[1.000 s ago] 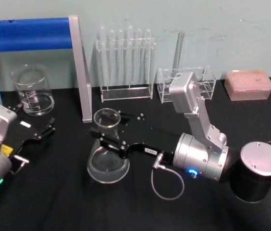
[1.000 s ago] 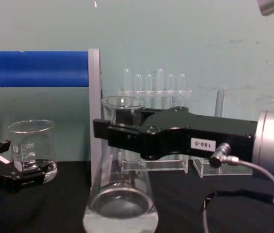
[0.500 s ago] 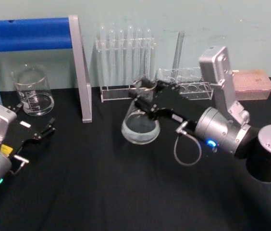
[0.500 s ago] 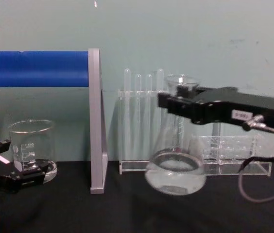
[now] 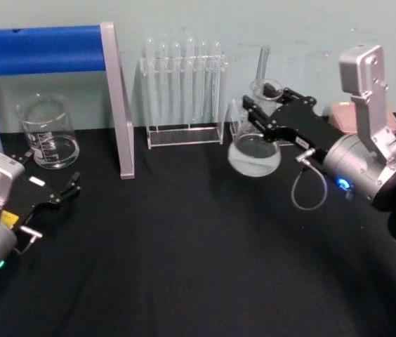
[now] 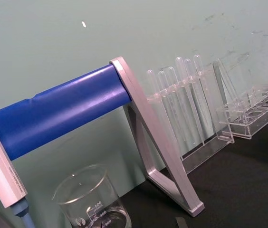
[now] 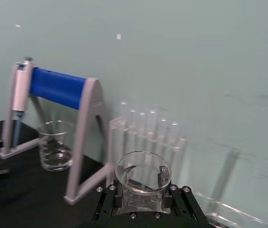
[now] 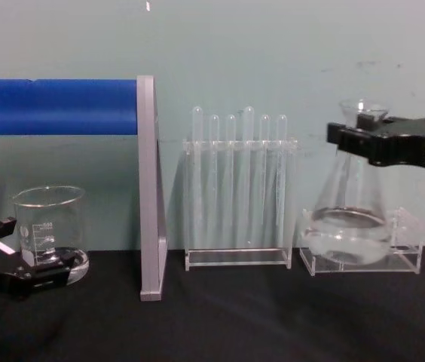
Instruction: Grasp the erlenmeyer flask with one hand, shake it three times, then place it back.
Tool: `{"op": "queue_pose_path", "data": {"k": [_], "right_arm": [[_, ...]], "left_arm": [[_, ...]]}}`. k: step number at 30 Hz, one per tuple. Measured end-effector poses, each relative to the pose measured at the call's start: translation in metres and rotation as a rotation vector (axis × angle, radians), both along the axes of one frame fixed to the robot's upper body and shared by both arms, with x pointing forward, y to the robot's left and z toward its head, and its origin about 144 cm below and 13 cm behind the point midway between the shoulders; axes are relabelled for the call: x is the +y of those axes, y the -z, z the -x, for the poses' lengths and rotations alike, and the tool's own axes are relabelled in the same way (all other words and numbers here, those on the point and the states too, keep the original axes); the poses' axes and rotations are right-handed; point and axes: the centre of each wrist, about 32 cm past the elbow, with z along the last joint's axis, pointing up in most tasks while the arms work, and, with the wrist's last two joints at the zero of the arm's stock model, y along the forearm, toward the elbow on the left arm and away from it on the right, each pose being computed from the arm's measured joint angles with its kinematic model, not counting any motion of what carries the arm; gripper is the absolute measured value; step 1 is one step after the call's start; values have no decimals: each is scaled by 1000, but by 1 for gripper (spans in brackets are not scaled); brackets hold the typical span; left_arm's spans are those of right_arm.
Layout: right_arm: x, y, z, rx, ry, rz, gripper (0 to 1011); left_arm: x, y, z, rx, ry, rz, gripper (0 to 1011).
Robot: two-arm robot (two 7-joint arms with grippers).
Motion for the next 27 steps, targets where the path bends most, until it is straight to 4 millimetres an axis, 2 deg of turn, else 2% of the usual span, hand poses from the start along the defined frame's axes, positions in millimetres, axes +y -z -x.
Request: {"op": "queue_pose_path", "data": {"k": [5,12,20,27], "right_arm": [[-9,0,-2,-5,50,1,449],[-12,0,-2,-5,67,1,450],[-6,0,1,-1,28,-4,450],[9,1,9,6,-66,-9,450]], "left_arm": [[0,0,0,0,0,0,1001],[0,0,0,0,0,0,1001],[0,0,0,0,0,0,1001],[0,0,0,0,0,0,1001]]}}
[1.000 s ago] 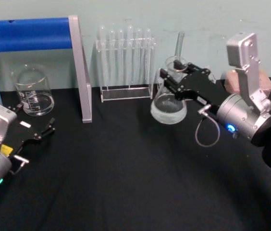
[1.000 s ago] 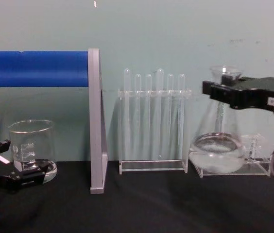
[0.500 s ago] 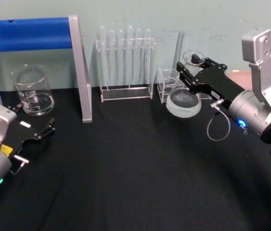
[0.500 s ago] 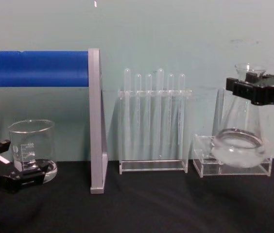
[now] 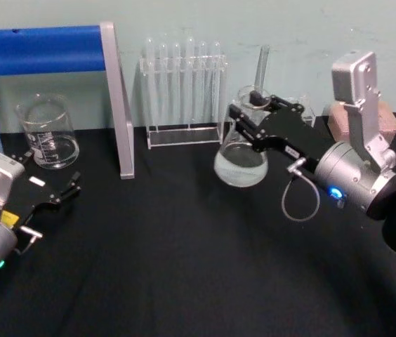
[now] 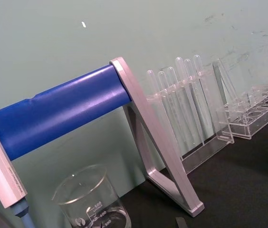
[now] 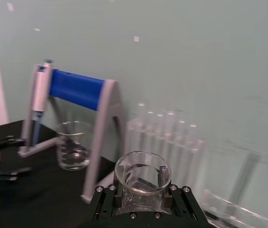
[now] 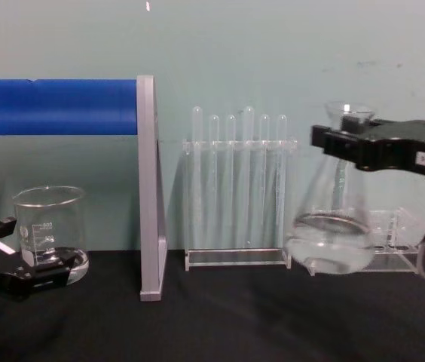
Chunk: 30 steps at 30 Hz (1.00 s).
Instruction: Grasp the erlenmeyer flask with one hand, shake it three times, then place it back.
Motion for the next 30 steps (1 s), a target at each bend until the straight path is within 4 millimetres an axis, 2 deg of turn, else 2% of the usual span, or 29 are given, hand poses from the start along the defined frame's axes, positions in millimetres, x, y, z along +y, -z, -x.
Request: {"op": "queue_pose_path", "data": {"k": [13,30], "right_arm": [[27,1,17,19,-186,-4,450],[49,4,35,52,-376,21,449]], "left_arm": [[0,0,0,0,0,0,1001],[0,0,0,0,0,0,1001]]}}
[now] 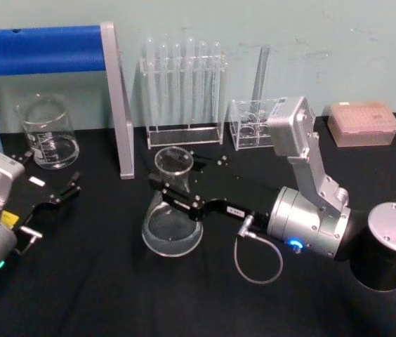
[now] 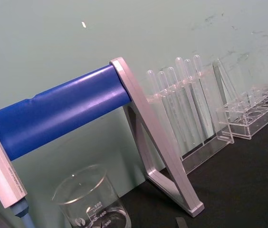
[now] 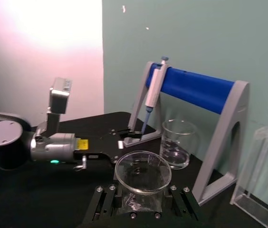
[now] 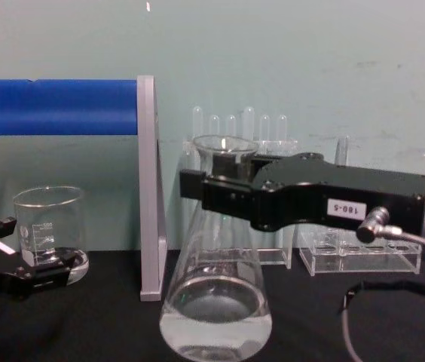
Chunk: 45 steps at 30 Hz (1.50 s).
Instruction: Grasp the erlenmeyer flask with one hand, shake it three times, then place it back.
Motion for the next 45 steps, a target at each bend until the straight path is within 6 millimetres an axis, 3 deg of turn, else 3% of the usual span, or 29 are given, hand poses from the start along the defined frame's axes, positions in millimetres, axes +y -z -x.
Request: {"op": "queue_pose_path", "data": {"k": [21,45], "right_arm": [[-6,1,-7,1,62,4,450],[-58,0,-40,-26,427,4,450]], "left_arm": [[0,0,0,0,0,0,1001],[0,0,0,0,0,0,1001]]}}
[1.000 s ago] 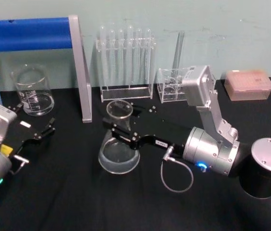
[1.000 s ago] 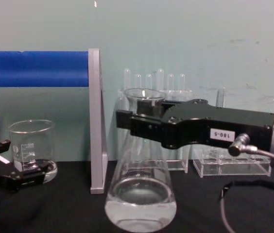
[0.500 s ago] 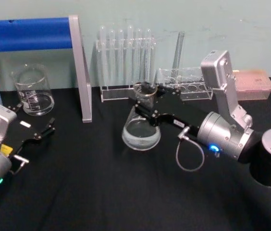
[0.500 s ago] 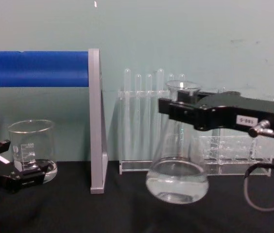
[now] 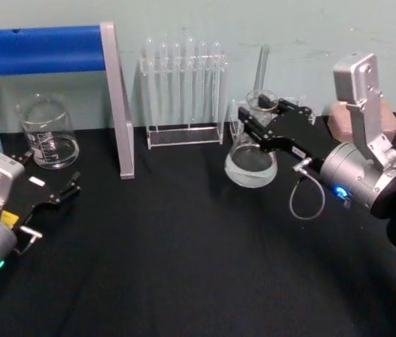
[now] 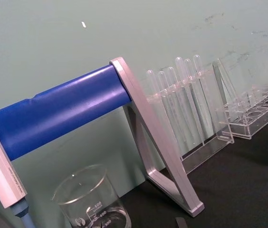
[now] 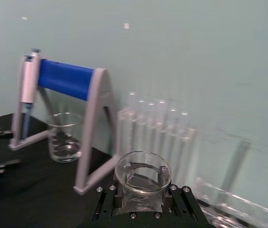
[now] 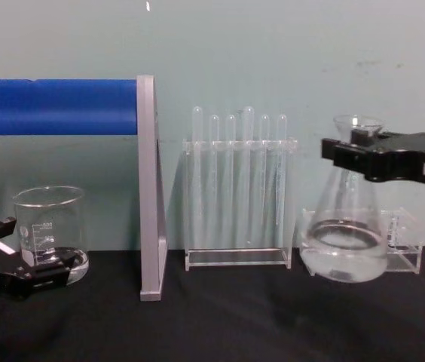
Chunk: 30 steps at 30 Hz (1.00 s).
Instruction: Grasp the erlenmeyer flask with one hand, shake it three times, then place it back.
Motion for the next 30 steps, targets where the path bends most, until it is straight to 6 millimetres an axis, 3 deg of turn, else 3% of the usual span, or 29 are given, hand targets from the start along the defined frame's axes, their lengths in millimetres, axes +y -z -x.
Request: {"op": "queue_pose_path", "data": {"k": [15,30], "right_arm": [[-14,-1,-4,-12,79,15,450],[-3,0,0,-1,15,10,449]], "left_arm": [[0,0,0,0,0,0,1001],[0,0,0,0,0,0,1001]]}}
